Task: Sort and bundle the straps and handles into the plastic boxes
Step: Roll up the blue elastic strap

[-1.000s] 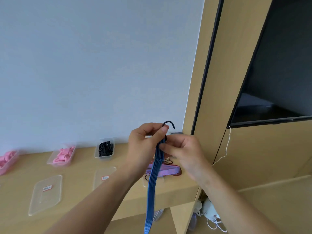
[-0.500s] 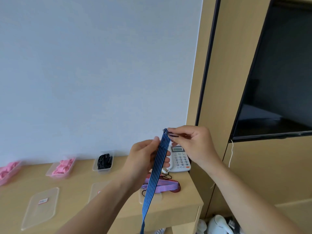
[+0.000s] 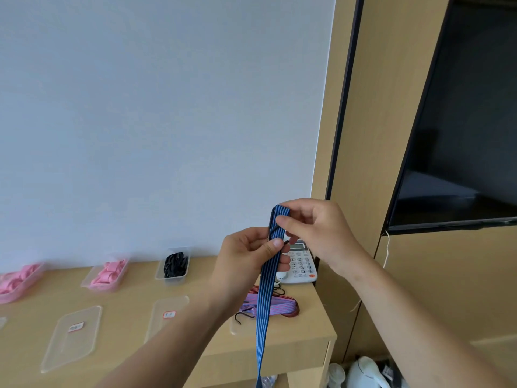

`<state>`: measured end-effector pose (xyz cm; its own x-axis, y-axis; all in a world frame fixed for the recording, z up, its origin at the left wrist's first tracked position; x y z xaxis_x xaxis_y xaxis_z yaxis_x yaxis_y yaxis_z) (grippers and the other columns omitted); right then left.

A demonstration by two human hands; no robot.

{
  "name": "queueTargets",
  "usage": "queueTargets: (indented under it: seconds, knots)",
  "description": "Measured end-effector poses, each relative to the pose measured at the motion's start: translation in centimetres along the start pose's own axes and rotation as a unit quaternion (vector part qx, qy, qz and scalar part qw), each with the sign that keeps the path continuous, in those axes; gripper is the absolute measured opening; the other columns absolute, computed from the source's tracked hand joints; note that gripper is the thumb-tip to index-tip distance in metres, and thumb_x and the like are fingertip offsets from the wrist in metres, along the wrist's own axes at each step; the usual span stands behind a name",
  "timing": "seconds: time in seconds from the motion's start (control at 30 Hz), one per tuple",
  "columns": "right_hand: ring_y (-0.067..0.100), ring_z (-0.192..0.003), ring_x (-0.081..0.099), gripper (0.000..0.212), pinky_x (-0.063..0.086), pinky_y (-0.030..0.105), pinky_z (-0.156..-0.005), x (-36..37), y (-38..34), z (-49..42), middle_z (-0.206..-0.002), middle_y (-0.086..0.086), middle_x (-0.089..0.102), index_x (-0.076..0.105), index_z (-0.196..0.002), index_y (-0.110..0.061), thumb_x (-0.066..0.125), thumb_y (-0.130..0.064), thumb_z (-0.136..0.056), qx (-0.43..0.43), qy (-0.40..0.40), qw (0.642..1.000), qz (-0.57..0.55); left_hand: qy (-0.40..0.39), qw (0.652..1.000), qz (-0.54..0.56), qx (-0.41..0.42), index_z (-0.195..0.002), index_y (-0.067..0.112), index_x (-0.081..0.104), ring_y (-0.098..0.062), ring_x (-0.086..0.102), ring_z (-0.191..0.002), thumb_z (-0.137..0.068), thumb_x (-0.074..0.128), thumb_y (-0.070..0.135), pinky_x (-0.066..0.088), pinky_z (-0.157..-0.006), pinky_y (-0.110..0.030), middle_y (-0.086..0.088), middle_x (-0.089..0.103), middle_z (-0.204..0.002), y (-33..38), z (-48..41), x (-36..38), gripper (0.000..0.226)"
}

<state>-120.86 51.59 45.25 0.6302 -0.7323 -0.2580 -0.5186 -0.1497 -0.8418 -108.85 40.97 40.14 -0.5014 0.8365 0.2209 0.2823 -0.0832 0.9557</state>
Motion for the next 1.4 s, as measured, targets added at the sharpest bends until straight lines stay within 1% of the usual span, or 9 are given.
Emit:
queueTargets:
  seconds: [0.17, 0.37, 0.47, 0.73, 0.87, 1.07, 1.13, 1.23, 1.4]
  knots:
    - [0.013, -0.070, 0.071, 0.015, 0.056, 0.021, -0.061, 0.2, -0.1, 0.6, -0.081, -0.001, 0.078, 0.079, -0.098, -0.016, 0.077, -0.005, -0.087, -0.050, 0.033, 0.998, 0.008, 0.081, 0.996, -0.029, -0.021, -0.089, 0.003, 0.075, -0.026, 0.075, -0.063, -0.095, 0.074, 0.014, 0.062, -0.057, -0.032, -0.016, 0.077, -0.076, -0.3, 0.5, 0.1, 0.012]
    - [0.008, -0.077, 0.074, 0.026, 0.059, 0.024, -0.068, 0.7, 0.1, 2.1, -0.088, -0.008, 0.079, 0.079, -0.103, -0.024, 0.081, -0.007, -0.083, -0.082, 0.081, 0.993, -0.003, 0.093, 0.995, -0.037, -0.016, -0.095, 0.009, 0.076, -0.028, 0.077, -0.072, -0.103, 0.060, 0.004, 0.063, -0.066, -0.032, -0.015, 0.080, -0.083, -1.0, 0.8, 0.4, 0.019]
    - [0.021, -0.083, 0.073, 0.020, 0.060, 0.042, -0.076, 1.0, -0.3, 2.8, -0.087, 0.001, 0.078, 0.078, -0.103, -0.030, 0.077, -0.017, -0.088, -0.116, 0.038, 0.993, 0.007, 0.097, 0.994, -0.038, -0.019, -0.096, 0.006, 0.077, -0.026, 0.075, -0.069, -0.104, 0.059, 0.006, 0.064, -0.065, -0.034, -0.014, 0.079, -0.082, -1.1, 0.7, 0.3, 0.020]
    - [0.009, -0.118, 0.066, 0.023, 0.054, 0.027, -0.097, 0.8, 0.0, 3.3, -0.111, -0.001, 0.077, 0.082, -0.100, -0.025, 0.083, -0.012, -0.080, 0.006, -0.106, 0.989, -0.098, 0.080, 0.996, -0.029, -0.028, -0.104, 0.014, 0.079, -0.027, 0.074, -0.069, -0.099, 0.066, 0.007, 0.064, -0.064, -0.041, -0.015, 0.076, -0.077, -1.0, 0.8, -0.4, 0.015]
    - [0.020, -0.111, 0.071, 0.035, 0.056, 0.032, -0.096, 0.8, 0.0, 3.7, -0.109, 0.005, 0.077, 0.079, -0.104, -0.020, 0.085, -0.007, -0.072, 0.027, -0.136, 0.982, -0.129, 0.086, 0.996, -0.015, -0.028, -0.104, 0.007, 0.070, -0.028, 0.068, -0.060, -0.096, 0.068, 0.004, 0.055, -0.050, -0.030, -0.021, 0.076, -0.079, -0.9, 0.7, -0.7, 0.009]
    - [0.019, -0.101, 0.073, 0.063, 0.059, 0.031, -0.084, 0.7, 0.2, 3.8, -0.114, 0.002, 0.075, 0.069, -0.115, -0.023, 0.091, -0.005, -0.059, 0.038, -0.116, 0.989, -0.089, 0.072, 0.996, -0.022, -0.039, -0.088, 0.005, 0.066, -0.021, 0.062, -0.054, -0.085, 0.064, 0.001, 0.048, -0.046, -0.023, -0.010, 0.071, -0.067, -1.0, 0.8, -0.8, 0.005]
    - [0.017, -0.104, 0.072, 0.068, 0.058, 0.032, -0.090, 0.8, 0.2, 4.0, -0.115, -0.001, 0.075, 0.067, -0.118, -0.024, 0.092, -0.006, -0.057, 0.023, -0.106, 0.992, -0.057, 0.057, 0.997, -0.010, -0.045, -0.093, 0.002, 0.069, -0.028, 0.069, -0.068, -0.076, 0.064, 0.006, 0.057, -0.056, -0.032, -0.016, 0.074, -0.075, -0.9, 0.8, -0.8, 0.018]
    - [0.011, -0.114, 0.067, 0.076, 0.053, 0.028, -0.098, 0.9, 0.2, 4.1, -0.119, -0.002, 0.072, 0.064, -0.124, -0.023, 0.094, -0.001, -0.058, -0.005, -0.087, 0.996, -0.007, 0.045, 0.996, 0.052, -0.059, -0.104, -0.006, 0.070, -0.035, 0.071, -0.084, -0.091, 0.062, 0.009, 0.060, -0.071, -0.040, -0.020, 0.076, -0.086, -1.0, 0.8, -0.9, 0.021]
    - [0.003, -0.115, 0.062, 0.076, 0.051, 0.024, -0.101, 1.0, -0.2, 4.0, -0.121, -0.013, 0.068, 0.064, -0.127, -0.023, 0.092, -0.001, -0.059, -0.058, -0.048, 0.990, 0.122, -0.011, 0.998, 0.021, -0.061, -0.098, 0.009, 0.080, -0.028, 0.070, -0.077, -0.085, 0.067, 0.032, 0.059, -0.068, -0.038, -0.015, 0.077, -0.090, -0.8, 1.0, -0.4, 0.030]
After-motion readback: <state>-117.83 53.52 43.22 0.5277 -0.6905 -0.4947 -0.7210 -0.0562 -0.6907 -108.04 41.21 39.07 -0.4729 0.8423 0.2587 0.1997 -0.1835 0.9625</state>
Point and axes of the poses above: each hand's wrist, its own z-axis away from the middle knuckle, its own x-axis out of the palm, y = z × x, the point moved 3 cm from there along -z, towards the middle knuckle
